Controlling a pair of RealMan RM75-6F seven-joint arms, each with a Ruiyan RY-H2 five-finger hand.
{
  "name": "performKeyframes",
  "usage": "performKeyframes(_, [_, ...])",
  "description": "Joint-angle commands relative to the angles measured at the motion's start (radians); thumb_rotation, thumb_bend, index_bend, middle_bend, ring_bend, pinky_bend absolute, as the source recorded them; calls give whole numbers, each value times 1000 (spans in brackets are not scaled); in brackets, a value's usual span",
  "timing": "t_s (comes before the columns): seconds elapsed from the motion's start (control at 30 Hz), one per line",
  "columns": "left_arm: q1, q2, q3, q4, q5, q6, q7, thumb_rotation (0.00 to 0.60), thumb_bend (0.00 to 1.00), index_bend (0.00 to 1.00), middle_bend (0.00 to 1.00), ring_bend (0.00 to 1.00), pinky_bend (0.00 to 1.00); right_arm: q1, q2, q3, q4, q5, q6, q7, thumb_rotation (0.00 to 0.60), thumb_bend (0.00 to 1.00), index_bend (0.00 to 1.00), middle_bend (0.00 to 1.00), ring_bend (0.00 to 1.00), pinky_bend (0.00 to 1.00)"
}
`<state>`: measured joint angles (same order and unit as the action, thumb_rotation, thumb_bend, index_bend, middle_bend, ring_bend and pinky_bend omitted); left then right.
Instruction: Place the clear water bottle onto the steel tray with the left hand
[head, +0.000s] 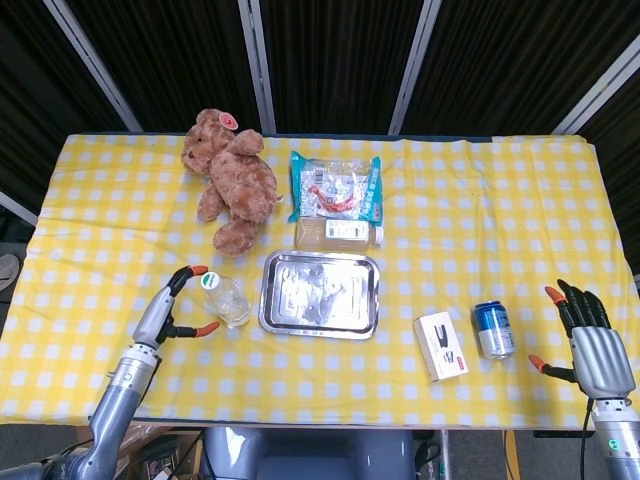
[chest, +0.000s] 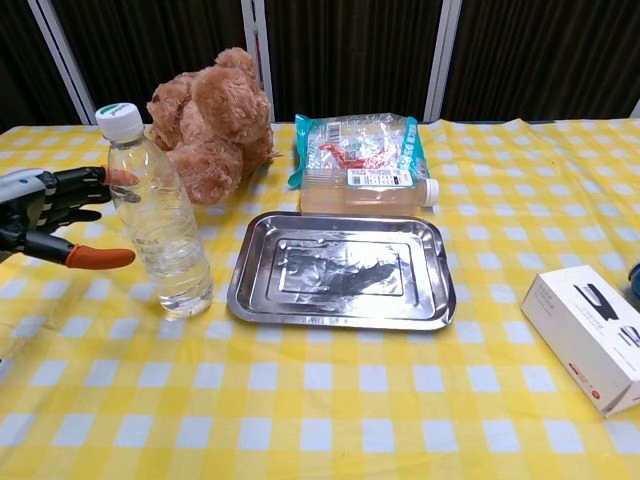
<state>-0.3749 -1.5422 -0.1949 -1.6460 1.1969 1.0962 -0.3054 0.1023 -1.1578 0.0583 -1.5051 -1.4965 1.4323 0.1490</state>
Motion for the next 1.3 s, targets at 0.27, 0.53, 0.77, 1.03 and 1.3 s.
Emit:
performKeyframes(0.27, [-54,-96,-24,62,-50,-32,66,600,239,197,200,0,0,3,0,2,2,6,-8,-2,600,50,111,0,0,0])
performKeyframes(0.53, [-54,-129,-22,72,-39,7,100,600,436,351,364,0,10,4,0,0,-1,4,-10,-7,600,49,111,0,0,0])
performKeyframes(0.77, [-39,-128,-29,48,-41,55,130,600,487,464,468,9,36,4,0,0,-4,6,-12,-10,600,49,111,0,0,0])
performKeyframes(1.03, [-39,-67,-67,-97,-42,78,160,600,490,482,479,11,39,5,-1,-1,-5,9,-17,-14,600,49,111,0,0,0])
performKeyframes(1.3, [-37,148,-163,-545,-37,130,276,600,478,481,479,12,39,8,-2,0,-6,12,-23,-16,600,49,111,0,0,0])
